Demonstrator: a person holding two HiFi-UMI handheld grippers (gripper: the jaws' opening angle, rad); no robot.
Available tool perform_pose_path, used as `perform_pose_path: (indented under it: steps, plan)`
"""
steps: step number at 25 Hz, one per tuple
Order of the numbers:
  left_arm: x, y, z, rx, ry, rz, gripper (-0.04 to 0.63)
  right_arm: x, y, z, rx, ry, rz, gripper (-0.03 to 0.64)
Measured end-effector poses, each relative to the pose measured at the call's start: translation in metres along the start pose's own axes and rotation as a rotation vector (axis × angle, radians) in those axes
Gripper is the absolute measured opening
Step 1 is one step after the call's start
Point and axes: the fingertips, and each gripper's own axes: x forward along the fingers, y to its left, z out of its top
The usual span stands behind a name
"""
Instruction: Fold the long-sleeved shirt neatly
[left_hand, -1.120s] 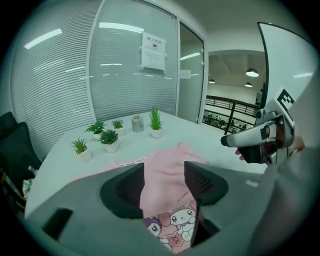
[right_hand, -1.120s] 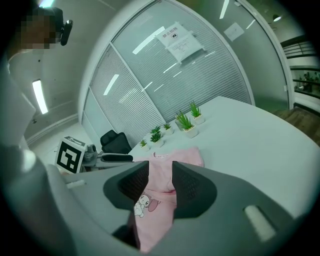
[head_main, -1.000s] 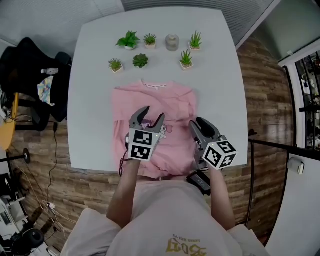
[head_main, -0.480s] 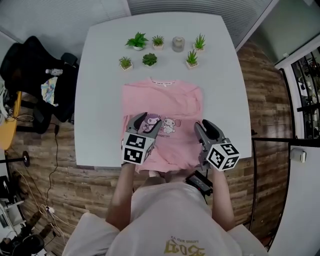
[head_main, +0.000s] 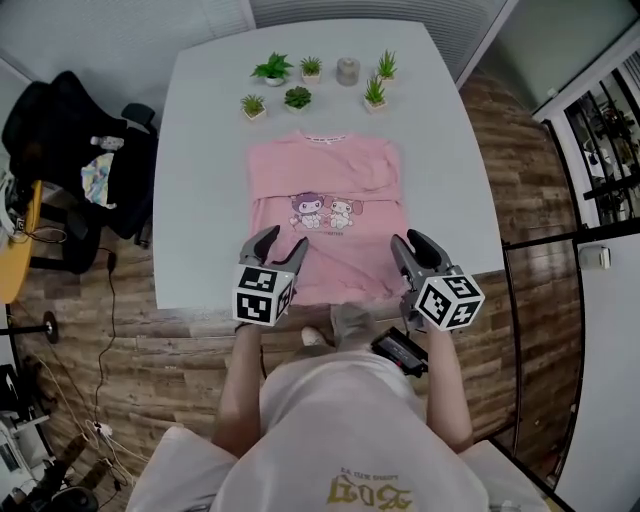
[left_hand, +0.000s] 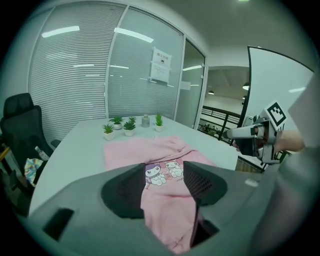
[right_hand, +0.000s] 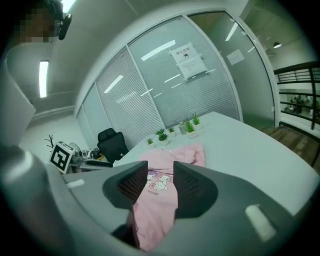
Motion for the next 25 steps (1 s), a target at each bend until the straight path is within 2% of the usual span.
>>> perform_pose_path:
  steps: [8, 13, 18, 25]
  plan:
    - [-0.041, -0.013, -0.031, -0.021, -0.007, 0.017, 0.242, -0.047, 0.008, -0.028, 0.004, -0.004, -0.032, 0.156]
    - [-0.059, -0.013, -0.058, -0.061, 0.013, 0.032, 0.242, -0.064, 0.007, -0.052, 0.035, 0.006, -0.054, 0.156]
    - [-0.069, -0.018, -0.092, -0.076, 0.064, 0.041, 0.241, -0.074, 0.005, -0.083, 0.047, 0.052, -0.064, 0.163]
    - [-0.071, -0.025, -0.144, -0.033, 0.175, 0.044, 0.241, -0.077, -0.004, -0.137, 0.062, 0.135, -0.071, 0.176]
